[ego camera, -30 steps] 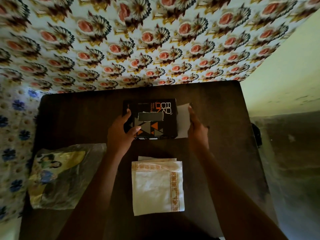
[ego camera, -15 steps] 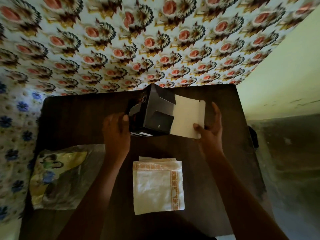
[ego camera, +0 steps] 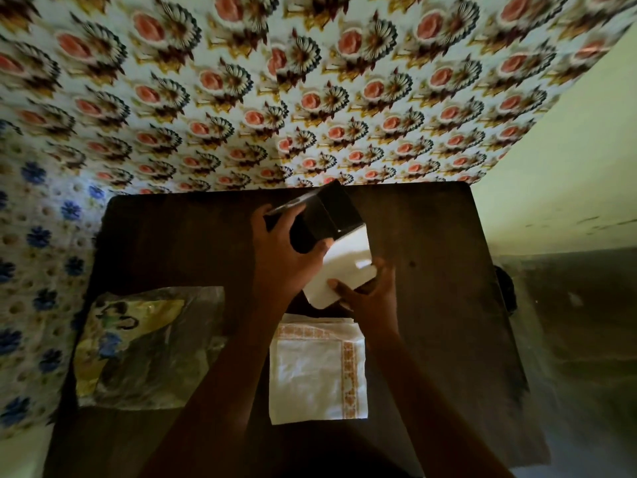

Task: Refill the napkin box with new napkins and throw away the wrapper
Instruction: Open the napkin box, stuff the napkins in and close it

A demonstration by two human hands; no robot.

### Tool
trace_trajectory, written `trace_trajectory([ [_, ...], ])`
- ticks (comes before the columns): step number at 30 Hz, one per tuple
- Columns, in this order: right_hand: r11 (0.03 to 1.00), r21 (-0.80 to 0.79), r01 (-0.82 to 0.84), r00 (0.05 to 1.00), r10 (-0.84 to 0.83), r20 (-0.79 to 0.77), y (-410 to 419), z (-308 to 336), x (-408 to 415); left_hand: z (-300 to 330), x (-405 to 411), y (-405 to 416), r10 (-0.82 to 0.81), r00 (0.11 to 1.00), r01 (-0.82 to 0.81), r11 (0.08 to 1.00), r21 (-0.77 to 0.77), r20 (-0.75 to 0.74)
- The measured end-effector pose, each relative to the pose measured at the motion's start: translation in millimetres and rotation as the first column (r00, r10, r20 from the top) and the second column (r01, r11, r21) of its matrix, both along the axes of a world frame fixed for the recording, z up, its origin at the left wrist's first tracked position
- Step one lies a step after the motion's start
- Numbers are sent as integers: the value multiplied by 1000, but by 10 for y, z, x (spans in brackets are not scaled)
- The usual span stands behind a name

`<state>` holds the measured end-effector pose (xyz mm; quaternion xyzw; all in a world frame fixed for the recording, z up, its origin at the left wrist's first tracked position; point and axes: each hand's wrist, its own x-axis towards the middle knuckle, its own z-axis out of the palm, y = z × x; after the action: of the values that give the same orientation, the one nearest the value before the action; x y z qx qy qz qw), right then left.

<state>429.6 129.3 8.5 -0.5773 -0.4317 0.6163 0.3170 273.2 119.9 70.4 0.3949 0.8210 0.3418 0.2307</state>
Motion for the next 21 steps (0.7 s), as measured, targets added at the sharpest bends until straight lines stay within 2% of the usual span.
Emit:
trace_trajectory([
  [3,982,185,-47,950,-13,312,107,47,-6,69,-65,45,22,999,-19,995,95,-25],
  [5,908,382,-175,909,0,417,219,122,18,122,-122,31,17,999,-7,975,223,-43],
  [7,731,513,-450,793,63,606,360,205,42,157,-205,9,2,998,-20,965,263,70],
  [9,494,475,-728,586,89,806,507,276,24,159,-308,-19,-24,965,-49,962,269,260],
  [11,326,403,-855,455,101,885,637,343,-30,161,-391,-44,-35,914,-85,957,276,403],
  [12,290,394,-872,437,102,894,689,365,-57,143,-427,-53,-26,894,-112,953,282,447],
  [14,316,397,-862,456,140,879,770,389,-92,79,-466,-61,5,873,-164,945,284,488],
  [16,415,406,-814,517,202,832,816,418,-102,-18,-474,-50,47,912,-166,950,263,407],
  [18,513,447,-733,620,232,750,825,455,-94,-150,-471,-31,54,991,-81,970,231,122],
  [19,556,470,-685,669,224,709,820,462,-91,-204,-456,-28,44,999,-40,978,205,-14],
  [21,621,489,-613,717,175,675,806,423,-76,-277,-415,-28,49,981,-13,982,187,-186],
])
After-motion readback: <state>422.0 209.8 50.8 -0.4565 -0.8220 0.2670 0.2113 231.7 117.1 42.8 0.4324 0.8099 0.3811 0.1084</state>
